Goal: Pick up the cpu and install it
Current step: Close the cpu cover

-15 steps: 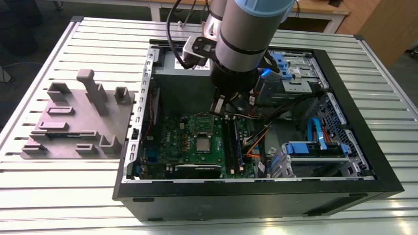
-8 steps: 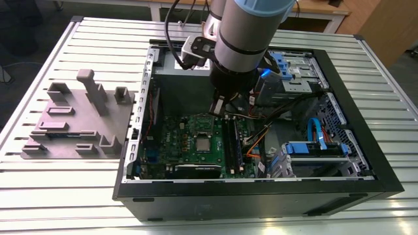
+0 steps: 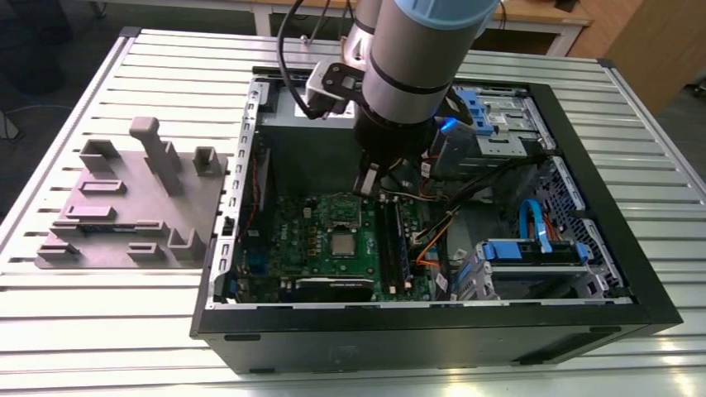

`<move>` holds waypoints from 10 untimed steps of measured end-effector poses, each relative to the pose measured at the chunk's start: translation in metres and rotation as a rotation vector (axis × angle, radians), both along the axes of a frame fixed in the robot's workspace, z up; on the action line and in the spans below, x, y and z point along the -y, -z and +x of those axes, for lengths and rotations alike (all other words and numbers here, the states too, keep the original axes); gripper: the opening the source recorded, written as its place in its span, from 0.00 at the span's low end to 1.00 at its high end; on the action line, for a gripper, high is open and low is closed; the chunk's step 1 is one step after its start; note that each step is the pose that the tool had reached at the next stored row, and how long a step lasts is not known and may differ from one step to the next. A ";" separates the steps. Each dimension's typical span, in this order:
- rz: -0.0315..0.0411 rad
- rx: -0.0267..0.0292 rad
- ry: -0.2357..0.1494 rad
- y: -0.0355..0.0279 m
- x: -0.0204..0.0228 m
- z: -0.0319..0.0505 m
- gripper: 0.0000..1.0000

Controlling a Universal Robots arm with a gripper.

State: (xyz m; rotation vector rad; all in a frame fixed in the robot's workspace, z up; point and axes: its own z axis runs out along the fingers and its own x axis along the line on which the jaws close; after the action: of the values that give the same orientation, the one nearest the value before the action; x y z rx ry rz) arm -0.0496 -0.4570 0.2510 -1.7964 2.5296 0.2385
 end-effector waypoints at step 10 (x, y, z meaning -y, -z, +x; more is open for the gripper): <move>-0.0013 0.0000 -0.002 0.0002 0.0117 -0.0008 0.11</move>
State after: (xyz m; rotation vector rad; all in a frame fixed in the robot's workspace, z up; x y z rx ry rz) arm -0.0504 -0.4687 0.2509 -1.7999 2.5284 0.2369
